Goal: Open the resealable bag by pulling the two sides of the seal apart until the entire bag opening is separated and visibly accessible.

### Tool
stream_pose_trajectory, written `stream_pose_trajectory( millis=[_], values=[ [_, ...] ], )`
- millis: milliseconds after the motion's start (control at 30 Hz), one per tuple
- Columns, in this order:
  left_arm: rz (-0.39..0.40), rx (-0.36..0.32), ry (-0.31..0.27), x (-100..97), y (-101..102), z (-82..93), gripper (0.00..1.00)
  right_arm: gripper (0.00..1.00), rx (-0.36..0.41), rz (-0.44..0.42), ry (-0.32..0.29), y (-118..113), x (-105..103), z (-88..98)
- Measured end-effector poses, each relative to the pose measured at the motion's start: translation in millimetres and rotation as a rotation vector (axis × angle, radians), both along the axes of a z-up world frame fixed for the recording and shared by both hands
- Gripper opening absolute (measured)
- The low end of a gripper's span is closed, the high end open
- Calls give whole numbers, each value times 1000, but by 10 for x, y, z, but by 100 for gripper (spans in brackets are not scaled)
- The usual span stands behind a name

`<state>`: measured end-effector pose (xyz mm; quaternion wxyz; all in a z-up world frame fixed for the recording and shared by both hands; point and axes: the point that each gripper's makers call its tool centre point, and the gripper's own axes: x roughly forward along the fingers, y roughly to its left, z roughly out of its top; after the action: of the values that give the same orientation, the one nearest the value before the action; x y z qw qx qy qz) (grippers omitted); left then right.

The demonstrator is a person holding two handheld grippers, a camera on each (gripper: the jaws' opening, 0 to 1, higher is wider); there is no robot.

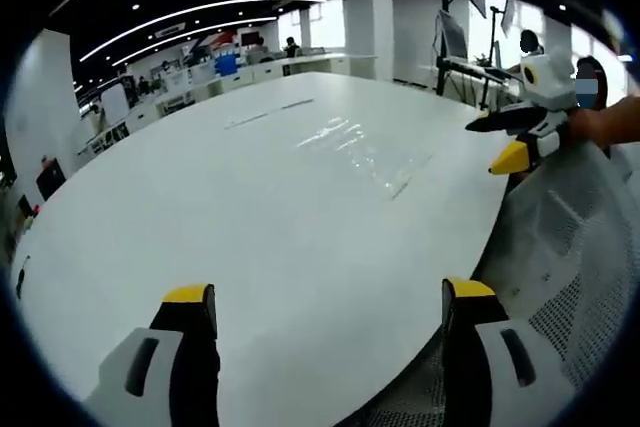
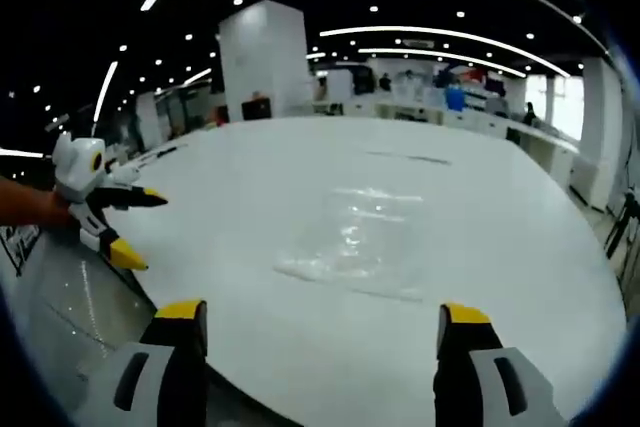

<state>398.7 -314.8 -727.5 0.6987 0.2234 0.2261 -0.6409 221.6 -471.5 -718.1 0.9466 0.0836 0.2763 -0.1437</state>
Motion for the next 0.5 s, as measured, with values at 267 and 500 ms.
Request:
stream_pose_trajectory(
  millis=[267,500],
  values=[
    [8,1,2,19,11,7,90,95,2,17,-3,38,22,11],
    [0,5,6,2,12,-2,89,94,15,24,5,57,21,-14]
  ],
)
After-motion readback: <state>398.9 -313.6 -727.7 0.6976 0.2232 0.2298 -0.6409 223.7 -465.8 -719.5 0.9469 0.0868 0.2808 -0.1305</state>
